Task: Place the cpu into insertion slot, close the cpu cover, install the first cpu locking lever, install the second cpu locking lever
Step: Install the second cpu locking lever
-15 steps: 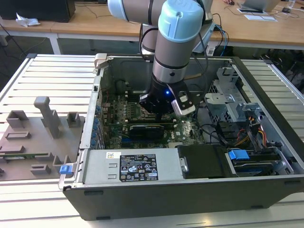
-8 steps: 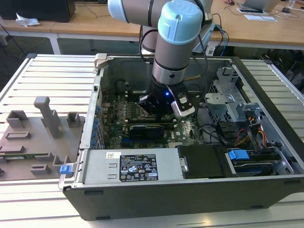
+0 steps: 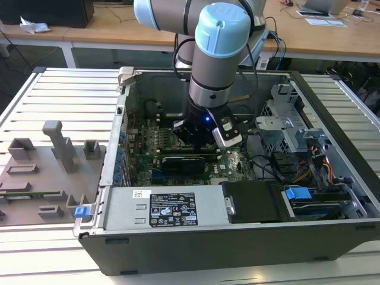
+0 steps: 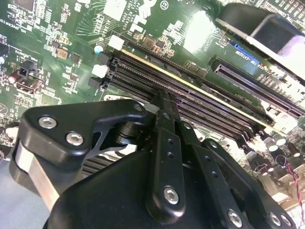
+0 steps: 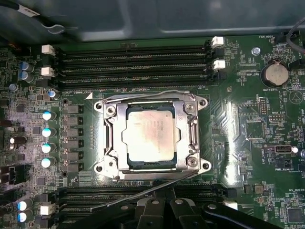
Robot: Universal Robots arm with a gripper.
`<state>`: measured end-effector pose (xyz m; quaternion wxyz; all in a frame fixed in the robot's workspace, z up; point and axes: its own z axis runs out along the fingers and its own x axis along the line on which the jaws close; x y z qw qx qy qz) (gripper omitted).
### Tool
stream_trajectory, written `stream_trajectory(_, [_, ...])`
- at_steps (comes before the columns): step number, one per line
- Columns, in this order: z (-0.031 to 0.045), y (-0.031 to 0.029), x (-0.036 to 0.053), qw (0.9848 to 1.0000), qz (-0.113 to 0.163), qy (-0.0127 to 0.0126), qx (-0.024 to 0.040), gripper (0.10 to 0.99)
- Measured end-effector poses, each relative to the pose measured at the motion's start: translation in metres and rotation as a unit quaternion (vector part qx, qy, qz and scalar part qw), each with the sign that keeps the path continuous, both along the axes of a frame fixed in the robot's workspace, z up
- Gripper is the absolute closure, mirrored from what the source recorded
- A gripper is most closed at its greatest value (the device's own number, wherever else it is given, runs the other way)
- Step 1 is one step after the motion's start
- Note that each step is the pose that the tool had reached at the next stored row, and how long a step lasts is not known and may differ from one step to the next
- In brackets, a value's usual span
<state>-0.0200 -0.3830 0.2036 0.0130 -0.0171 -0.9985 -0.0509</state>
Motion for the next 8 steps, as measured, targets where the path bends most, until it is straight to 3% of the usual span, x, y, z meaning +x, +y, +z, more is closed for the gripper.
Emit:
stream_trajectory(6, [0.0136, 0.0000, 0.0000, 1.0000, 0.000, -0.0003, 0.0000, 0.980])
stream_trajectory(8, [0.0147, -0.0011, 0.0000, 1.0000, 0.000, -0.0003, 0.0002, 0.980])
